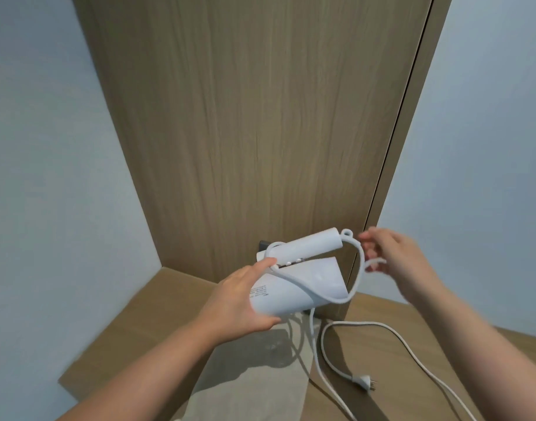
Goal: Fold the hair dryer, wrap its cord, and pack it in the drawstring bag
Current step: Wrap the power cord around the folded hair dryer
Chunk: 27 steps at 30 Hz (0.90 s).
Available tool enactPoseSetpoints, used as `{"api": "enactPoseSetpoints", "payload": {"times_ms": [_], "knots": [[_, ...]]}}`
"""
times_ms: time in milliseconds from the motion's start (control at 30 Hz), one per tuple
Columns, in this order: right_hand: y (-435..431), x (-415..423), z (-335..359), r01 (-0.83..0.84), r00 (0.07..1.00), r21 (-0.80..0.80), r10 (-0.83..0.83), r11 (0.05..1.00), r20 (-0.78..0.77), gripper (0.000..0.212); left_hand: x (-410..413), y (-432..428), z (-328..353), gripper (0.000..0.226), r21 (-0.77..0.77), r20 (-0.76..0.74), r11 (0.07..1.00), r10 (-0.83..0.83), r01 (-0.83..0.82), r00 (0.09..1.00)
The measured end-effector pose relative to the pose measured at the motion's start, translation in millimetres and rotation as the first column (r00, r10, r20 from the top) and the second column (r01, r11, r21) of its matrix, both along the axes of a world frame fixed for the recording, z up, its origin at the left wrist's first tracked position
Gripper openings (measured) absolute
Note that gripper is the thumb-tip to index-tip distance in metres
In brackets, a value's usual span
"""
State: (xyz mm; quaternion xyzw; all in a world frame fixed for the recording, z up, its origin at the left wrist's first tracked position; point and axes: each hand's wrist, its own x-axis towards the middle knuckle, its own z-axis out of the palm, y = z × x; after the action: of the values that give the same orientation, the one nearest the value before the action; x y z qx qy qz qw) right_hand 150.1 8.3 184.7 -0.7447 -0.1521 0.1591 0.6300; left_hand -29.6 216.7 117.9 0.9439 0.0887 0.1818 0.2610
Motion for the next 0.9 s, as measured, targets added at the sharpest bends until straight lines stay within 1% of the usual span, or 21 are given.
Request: {"api": "enactPoseSetpoints", "payload": {"times_ms": [33,67,100,133,167,200,233,300,400,500,567,667,733,900], "knots": [[-3.0,-11.6,-9.0,-0.018,0.994,0.040,0.022,0.999,-0.108,0.032,0.0,-0.9,0.9,0.094,-0.029,0.006,0.999,0.021,-0.021,1.000],[-3.4,-23.4,-16.6,-0.075,0.970,0.072,0.089,0.995,-0.227,0.034,1.2,-2.5,2.3,0.094,-0.050,0.012,0.998,0.033,-0.032,0.999],[-2.5,-33.8,-21.3,-0.151,0.925,0.112,0.180,0.982,-0.335,0.035,2.9,-5.0,3.9,0.094,-0.068,0.014,0.997,0.041,-0.040,0.999],[-1.0,-42.1,-24.4,-0.223,0.866,0.181,0.280,0.958,-0.414,0.037,5.0,-7.6,5.3,0.094,-0.086,0.011,0.995,0.045,-0.044,0.999],[1.1,-47.3,-26.4,-0.260,0.807,0.277,0.366,0.925,-0.464,0.038,7.3,-10.0,6.3,0.095,-0.104,0.003,0.993,0.047,-0.046,0.999],[3.1,-50.2,-27.0,-0.252,0.761,0.374,0.421,0.893,-0.493,0.040,9.7,-12.1,7.3,0.097,-0.122,-0.006,0.991,0.049,-0.049,0.999],[4.5,-51.3,-26.9,-0.225,0.741,0.443,0.448,0.868,-0.501,0.042,11.6,-13.9,8.6,0.099,-0.139,-0.015,0.989,0.053,-0.055,0.998],[5.6,-51.1,-27.0,-0.185,0.745,0.494,0.449,0.850,-0.493,0.045,14.7,-16.3,11.2,0.105,-0.167,-0.031,0.984,0.059,-0.063,0.998],[8.4,-50.2,-30.1,-0.113,0.770,0.507,0.398,0.854,-0.498,0.046,16.8,-18.6,15.9,0.109,-0.109,-0.055,0.992,0.049,-0.055,0.997],[10.9,-50.6,-34.0,-0.035,0.771,0.532,0.362,0.846,-0.525,0.046,17.7,-20.0,21.2,0.107,-0.045,-0.095,0.997,0.060,-0.065,0.994],[12.4,-51.9,-34.1,-0.006,0.767,0.546,0.354,0.838,-0.535,0.048,18.2,-20.8,24.5,0.105,-0.036,-0.117,0.996,0.073,-0.078,0.990],[14.8,-53.1,-32.7,0.033,0.767,0.556,0.335,0.831,-0.546,0.049,19.7,-21.1,27.9,0.104,-0.036,-0.109,0.997,0.067,-0.071,0.992],[15.8,-51.8,-34.1,0.052,0.743,0.586,0.360,0.809,-0.563,0.049,20.8,-21.0,29.5,0.104,-0.036,-0.093,0.998,0.049,-0.053,0.994],[15.4,-51.0,-37.3,0.057,0.712,0.644,0.421,0.763,-0.561,0.031,21.5,-23.5,32.0,0.107,-0.065,-0.104,0.998,0.015,-0.022,0.994]]}}
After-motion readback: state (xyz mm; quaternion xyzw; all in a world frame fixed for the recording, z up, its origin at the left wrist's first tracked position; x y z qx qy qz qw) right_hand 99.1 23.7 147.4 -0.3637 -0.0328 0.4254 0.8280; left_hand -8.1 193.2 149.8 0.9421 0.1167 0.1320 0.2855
